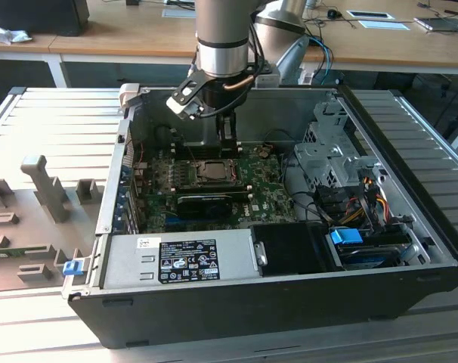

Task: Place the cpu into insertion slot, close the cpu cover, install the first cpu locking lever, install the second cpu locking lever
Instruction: 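Close the cpu cover, then install the first cpu locking lever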

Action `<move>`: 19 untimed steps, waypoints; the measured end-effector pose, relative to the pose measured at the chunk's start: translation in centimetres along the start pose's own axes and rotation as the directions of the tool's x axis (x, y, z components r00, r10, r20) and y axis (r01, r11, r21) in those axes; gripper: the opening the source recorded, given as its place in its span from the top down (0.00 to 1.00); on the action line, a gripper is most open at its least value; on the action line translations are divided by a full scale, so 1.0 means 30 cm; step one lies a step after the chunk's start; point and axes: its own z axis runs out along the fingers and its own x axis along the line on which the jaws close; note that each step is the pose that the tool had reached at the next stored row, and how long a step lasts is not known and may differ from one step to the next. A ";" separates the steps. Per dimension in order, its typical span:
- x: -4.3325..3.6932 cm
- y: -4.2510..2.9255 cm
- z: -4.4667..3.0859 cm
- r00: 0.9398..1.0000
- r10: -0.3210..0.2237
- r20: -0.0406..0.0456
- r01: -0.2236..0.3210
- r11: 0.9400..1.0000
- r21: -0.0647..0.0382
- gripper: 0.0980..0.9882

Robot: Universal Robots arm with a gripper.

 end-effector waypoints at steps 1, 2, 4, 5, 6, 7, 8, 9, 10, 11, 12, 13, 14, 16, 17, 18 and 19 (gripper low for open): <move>0.000 -0.007 0.003 1.000 0.000 0.000 0.000 1.000 0.000 0.99; 0.000 -0.019 0.007 1.000 0.000 0.000 0.000 1.000 0.000 0.99; -0.001 -0.050 0.006 1.000 0.000 0.000 0.000 1.000 0.000 0.99; -0.001 -0.056 0.006 1.000 0.000 0.000 0.000 1.000 0.000 0.99; -0.001 -0.065 0.005 1.000 0.000 0.000 0.000 1.000 0.000 0.99; -0.001 -0.071 0.004 1.000 0.000 0.000 0.000 1.000 0.000 0.99; -0.002 -0.071 0.004 1.000 0.000 0.000 0.000 1.000 0.000 0.99; -0.002 -0.071 0.000 1.000 0.000 0.000 0.000 1.000 0.000 0.99; -0.002 -0.071 -0.003 1.000 0.000 0.000 0.000 1.000 0.000 0.99; -0.002 -0.070 -0.003 1.000 0.000 0.000 0.000 1.000 0.000 0.99; -0.002 -0.070 -0.004 1.000 0.000 0.000 0.000 1.000 0.000 0.99; -0.002 -0.070 -0.005 1.000 0.000 0.000 0.000 1.000 0.000 0.99; -0.002 -0.070 -0.005 1.000 0.000 0.000 0.000 1.000 0.000 0.99; -0.002 -0.070 -0.007 1.000 0.000 0.000 0.000 1.000 0.000 0.99; -0.002 -0.070 -0.010 1.000 0.000 0.000 0.000 1.000 0.000 0.99; -0.002 -0.070 -0.013 1.000 0.000 0.000 0.000 1.000 0.000 0.99; -0.002 -0.069 -0.015 1.000 0.000 0.000 0.000 1.000 0.000 0.99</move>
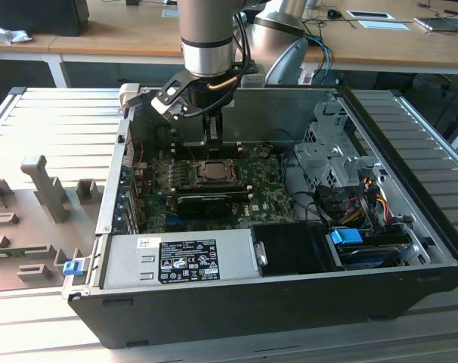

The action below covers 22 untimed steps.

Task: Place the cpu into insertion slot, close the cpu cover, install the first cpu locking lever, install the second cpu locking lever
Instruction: 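Install the first cpu locking lever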

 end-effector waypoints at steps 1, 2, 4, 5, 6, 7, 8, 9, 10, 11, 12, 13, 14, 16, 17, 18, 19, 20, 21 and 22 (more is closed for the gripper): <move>0.000 0.000 -0.002 1.000 0.000 0.000 0.000 1.000 0.000 0.99; 0.000 0.000 -0.004 1.000 0.000 0.000 0.000 1.000 0.000 0.99; 0.000 0.000 -0.005 1.000 0.000 0.000 0.000 1.000 0.000 0.99; 0.000 0.001 -0.006 1.000 0.000 0.000 0.000 1.000 0.000 0.99; 0.000 0.001 -0.007 1.000 0.000 0.000 0.000 1.000 0.000 0.99; 0.000 0.001 -0.008 1.000 0.000 0.000 0.000 1.000 0.000 0.99; 0.000 0.001 -0.008 1.000 0.000 0.000 0.000 1.000 0.000 0.99; 0.000 0.001 -0.008 1.000 0.000 0.000 0.000 1.000 0.000 0.99; 0.000 0.001 -0.008 1.000 0.000 0.000 0.000 1.000 0.000 0.99; 0.000 0.001 -0.009 1.000 0.000 0.000 0.000 1.000 0.000 0.99; 0.000 0.001 -0.010 1.000 0.000 0.000 0.000 1.000 0.000 0.99; -0.001 0.001 -0.010 1.000 0.000 0.000 0.000 1.000 0.000 0.99; 0.000 0.001 -0.011 1.000 0.000 0.000 0.000 1.000 0.000 0.99; -0.001 0.001 -0.014 1.000 0.000 0.000 0.000 1.000 0.000 0.99; -0.001 0.001 -0.015 1.000 0.000 0.000 0.000 1.000 0.000 0.99; -0.001 0.001 -0.017 1.000 0.000 0.000 0.000 1.000 0.000 0.99; -0.001 0.002 -0.018 1.000 0.000 0.000 0.000 1.000 0.000 0.99; -0.001 0.002 -0.019 1.000 0.000 0.000 0.000 1.000 0.000 0.99; -0.001 0.002 -0.021 1.000 0.000 0.000 0.000 1.000 0.000 0.99; -0.001 0.002 -0.023 1.000 0.000 0.000 0.000 1.000 0.000 0.99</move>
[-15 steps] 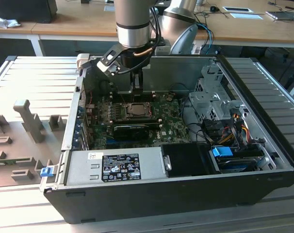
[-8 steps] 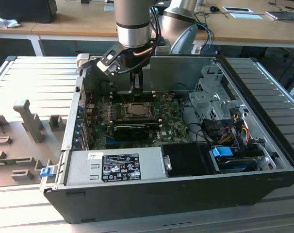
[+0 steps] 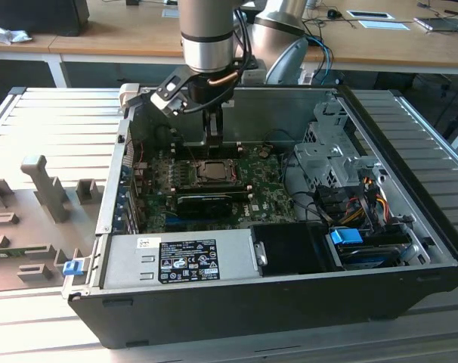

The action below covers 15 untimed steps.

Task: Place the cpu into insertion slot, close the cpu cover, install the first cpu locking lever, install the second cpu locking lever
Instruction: 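Install the first cpu locking lever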

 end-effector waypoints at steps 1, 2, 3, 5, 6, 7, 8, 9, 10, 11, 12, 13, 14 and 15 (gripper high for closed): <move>0.000 0.000 -0.003 1.000 0.000 0.000 0.000 1.000 0.000 0.99; 0.000 0.001 -0.009 1.000 0.000 0.000 0.000 1.000 0.000 0.99; -0.001 0.001 -0.017 1.000 0.000 0.000 0.000 1.000 0.000 0.99; -0.001 0.003 -0.034 1.000 0.000 0.000 0.000 1.000 0.000 0.99; -0.001 0.003 -0.039 1.000 0.000 0.000 0.000 1.000 0.000 0.99; -0.002 0.004 -0.041 1.000 0.000 0.000 0.000 1.000 0.000 0.99; -0.001 0.004 -0.041 1.000 -0.002 0.000 0.002 1.000 0.000 0.99; -0.001 0.004 -0.041 1.000 -0.014 -0.001 0.014 1.000 -0.001 0.99; -0.002 0.004 -0.041 1.000 -0.031 -0.001 0.031 1.000 -0.001 0.99; -0.002 0.004 -0.041 0.997 -0.075 -0.003 0.075 0.997 -0.003 0.99; -0.002 0.003 -0.041 0.994 -0.105 -0.005 0.105 0.994 -0.005 0.99; -0.002 0.006 -0.041 0.993 -0.121 -0.008 0.121 0.993 -0.001 0.99; -0.006 0.016 -0.040 0.992 -0.121 -0.022 0.121 0.993 0.008 0.99; -0.009 0.020 -0.039 0.992 -0.120 -0.027 0.121 0.992 0.021 0.99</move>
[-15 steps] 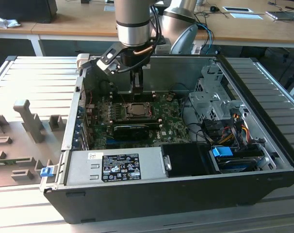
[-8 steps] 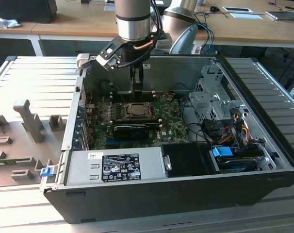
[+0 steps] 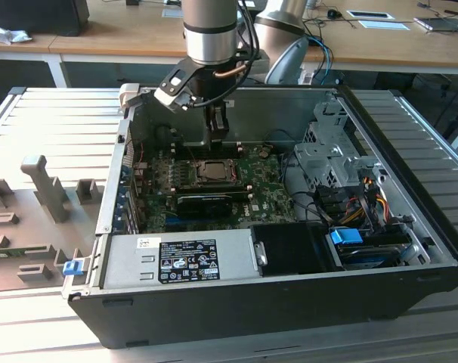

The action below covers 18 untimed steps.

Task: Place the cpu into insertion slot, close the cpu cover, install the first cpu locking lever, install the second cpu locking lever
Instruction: 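Install the first cpu locking lever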

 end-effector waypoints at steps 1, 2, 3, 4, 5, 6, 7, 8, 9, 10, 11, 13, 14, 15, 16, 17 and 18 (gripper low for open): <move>-0.005 0.001 0.000 1.000 0.001 -0.004 -0.001 1.000 0.024 0.99; -0.007 0.001 0.000 1.000 0.001 -0.005 -0.001 0.999 0.032 0.99; -0.009 0.001 -0.001 1.000 0.001 -0.007 -0.001 0.999 0.035 0.99; -0.009 0.002 -0.012 1.000 0.001 -0.008 -0.001 0.999 0.038 0.99; -0.010 0.003 -0.027 1.000 0.001 -0.009 -0.001 0.999 0.040 0.99; -0.010 0.004 -0.038 1.000 0.001 -0.009 0.000 0.999 0.042 0.99; -0.010 0.004 -0.040 1.000 0.001 -0.009 -0.001 0.999 0.044 0.99; -0.010 0.004 -0.040 1.000 -0.009 -0.010 0.009 0.999 0.044 0.99; -0.010 0.004 -0.041 0.999 -0.038 -0.011 0.038 0.998 0.043 0.99; -0.010 0.003 -0.040 0.998 -0.068 -0.013 0.068 0.997 0.042 0.99; -0.010 0.003 -0.040 0.997 -0.080 -0.014 0.081 0.996 0.042 0.99; -0.010 0.003 -0.040 0.995 -0.099 -0.015 0.099 0.994 0.042 0.99; -0.010 0.003 -0.040 0.994 -0.107 -0.015 0.107 0.993 0.041 0.99; -0.010 0.003 -0.040 0.991 -0.130 -0.017 0.131 0.991 0.041 0.99; -0.010 0.003 -0.040 0.990 -0.143 -0.017 0.143 0.989 0.040 0.99; -0.010 0.003 -0.040 0.988 -0.153 -0.018 0.154 0.987 0.040 0.99; -0.010 0.003 -0.040 0.987 -0.160 -0.018 0.161 0.986 0.040 0.99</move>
